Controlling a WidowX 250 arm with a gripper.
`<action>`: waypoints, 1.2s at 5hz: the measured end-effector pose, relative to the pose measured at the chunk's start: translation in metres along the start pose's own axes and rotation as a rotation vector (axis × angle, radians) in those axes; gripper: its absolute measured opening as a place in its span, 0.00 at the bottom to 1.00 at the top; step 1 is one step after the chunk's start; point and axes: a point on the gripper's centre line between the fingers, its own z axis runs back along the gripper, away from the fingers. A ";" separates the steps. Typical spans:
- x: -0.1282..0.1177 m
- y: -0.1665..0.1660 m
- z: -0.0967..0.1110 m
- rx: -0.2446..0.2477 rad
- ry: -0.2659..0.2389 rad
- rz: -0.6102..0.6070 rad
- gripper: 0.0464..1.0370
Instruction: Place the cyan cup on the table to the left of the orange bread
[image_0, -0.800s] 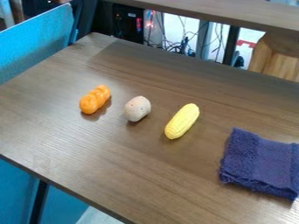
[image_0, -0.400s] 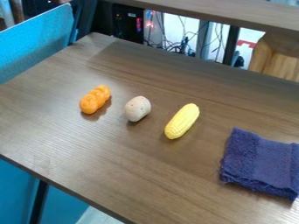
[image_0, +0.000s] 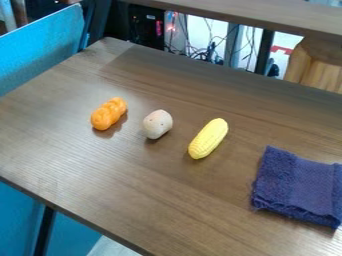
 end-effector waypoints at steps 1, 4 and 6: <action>0.001 0.000 -0.006 -0.010 0.012 0.018 0.96; 0.005 0.005 -0.017 0.018 0.010 0.065 0.95; 0.008 0.002 -0.032 -0.031 0.030 0.073 0.61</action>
